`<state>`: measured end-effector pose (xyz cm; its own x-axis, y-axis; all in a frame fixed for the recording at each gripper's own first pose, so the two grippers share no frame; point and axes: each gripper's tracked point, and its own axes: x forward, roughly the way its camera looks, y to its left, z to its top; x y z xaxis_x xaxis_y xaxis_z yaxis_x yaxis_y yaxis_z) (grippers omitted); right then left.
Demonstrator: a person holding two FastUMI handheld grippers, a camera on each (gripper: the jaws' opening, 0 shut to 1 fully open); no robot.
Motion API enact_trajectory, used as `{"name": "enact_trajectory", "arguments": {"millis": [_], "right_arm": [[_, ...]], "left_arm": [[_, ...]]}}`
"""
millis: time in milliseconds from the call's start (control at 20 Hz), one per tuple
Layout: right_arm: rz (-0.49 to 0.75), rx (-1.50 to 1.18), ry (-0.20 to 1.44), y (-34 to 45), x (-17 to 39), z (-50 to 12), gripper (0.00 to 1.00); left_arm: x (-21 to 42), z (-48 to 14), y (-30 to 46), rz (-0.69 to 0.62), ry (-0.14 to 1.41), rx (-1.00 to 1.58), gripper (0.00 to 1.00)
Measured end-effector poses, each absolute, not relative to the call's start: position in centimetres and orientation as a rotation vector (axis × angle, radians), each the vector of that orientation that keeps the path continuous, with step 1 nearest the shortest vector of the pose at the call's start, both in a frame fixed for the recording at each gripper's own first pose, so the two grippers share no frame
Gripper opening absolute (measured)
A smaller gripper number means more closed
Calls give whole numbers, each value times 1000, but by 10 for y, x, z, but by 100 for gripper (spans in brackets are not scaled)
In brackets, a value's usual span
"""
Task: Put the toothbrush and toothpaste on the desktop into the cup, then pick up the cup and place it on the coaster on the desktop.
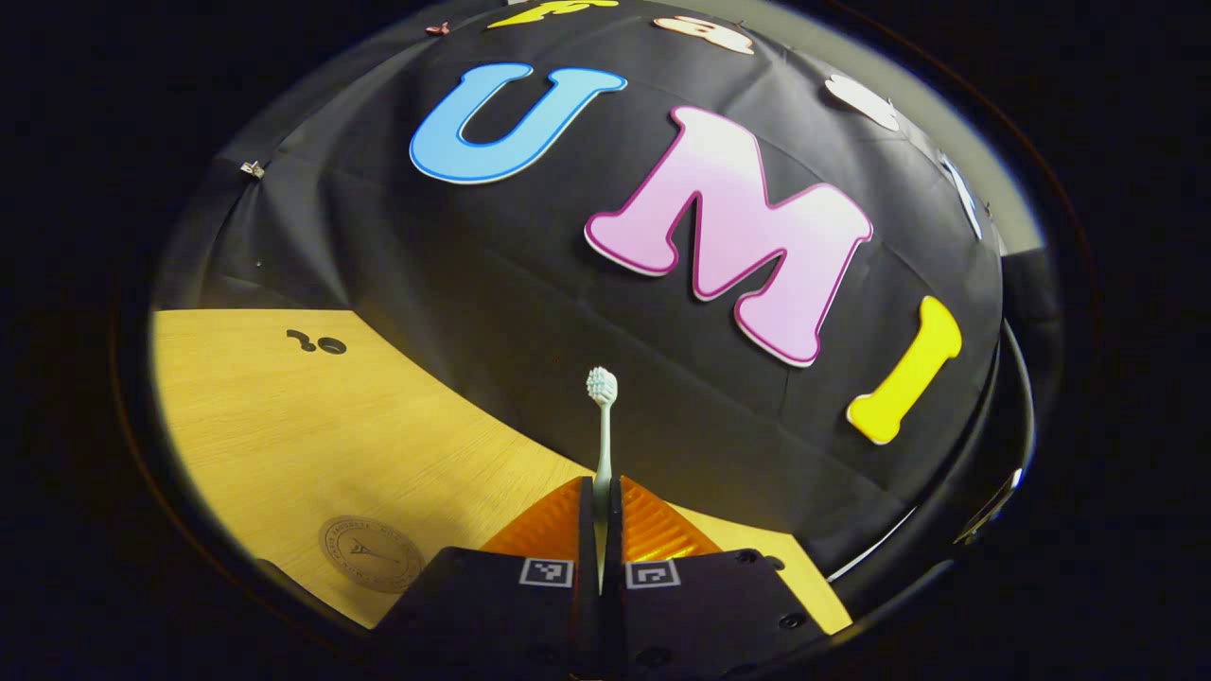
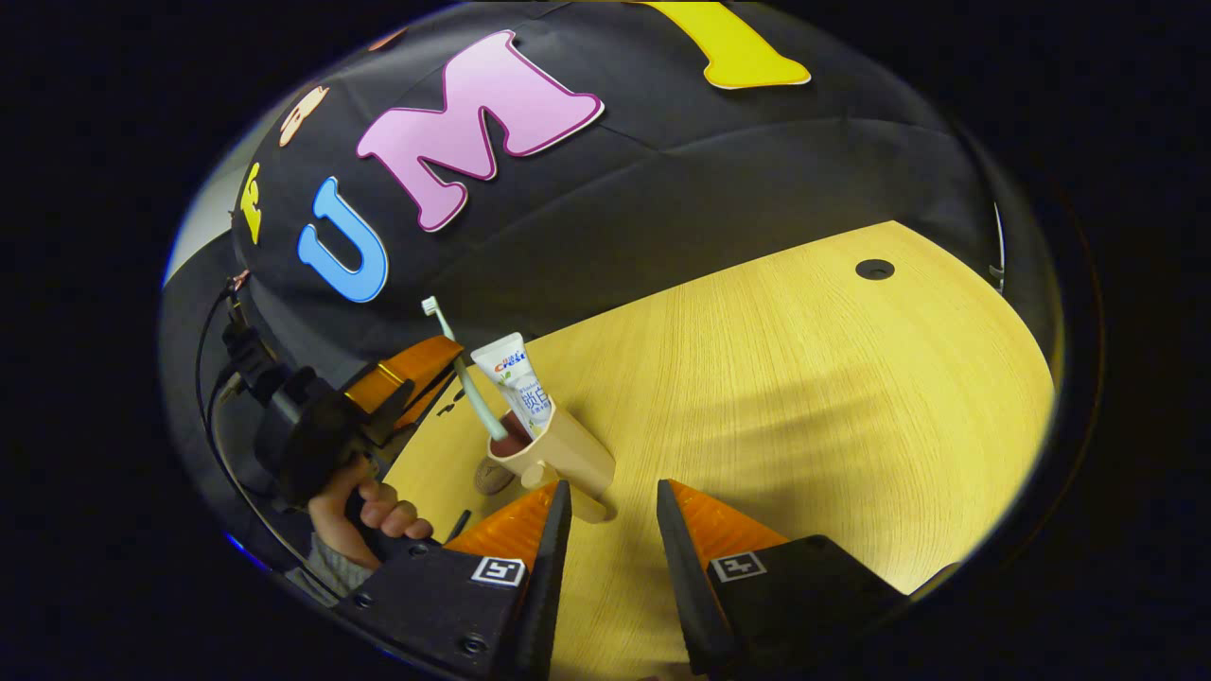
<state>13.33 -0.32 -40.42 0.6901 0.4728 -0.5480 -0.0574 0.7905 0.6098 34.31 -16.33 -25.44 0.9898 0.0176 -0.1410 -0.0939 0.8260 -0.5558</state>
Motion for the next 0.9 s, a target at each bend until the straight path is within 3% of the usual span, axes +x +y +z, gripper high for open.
{"name": "enact_trajectory", "arguments": {"millis": [550,750,800,850,900], "right_arm": [[332,577,779,-2,127,-408,56],[357,542,788,4,122,-405,56],[365,531,790,6,122,-403,56],[373,519,795,8,121,-400,56],[385,508,808,9,120,-398,56]], "left_arm": [[320,-302,-186,51,136,-490,7],[310,-311,-187,33,165,-462,22],[303,-314,-188,28,185,-460,39],[296,-318,-188,27,202,-458,32],[287,-320,-186,29,220,-453,39]]}}
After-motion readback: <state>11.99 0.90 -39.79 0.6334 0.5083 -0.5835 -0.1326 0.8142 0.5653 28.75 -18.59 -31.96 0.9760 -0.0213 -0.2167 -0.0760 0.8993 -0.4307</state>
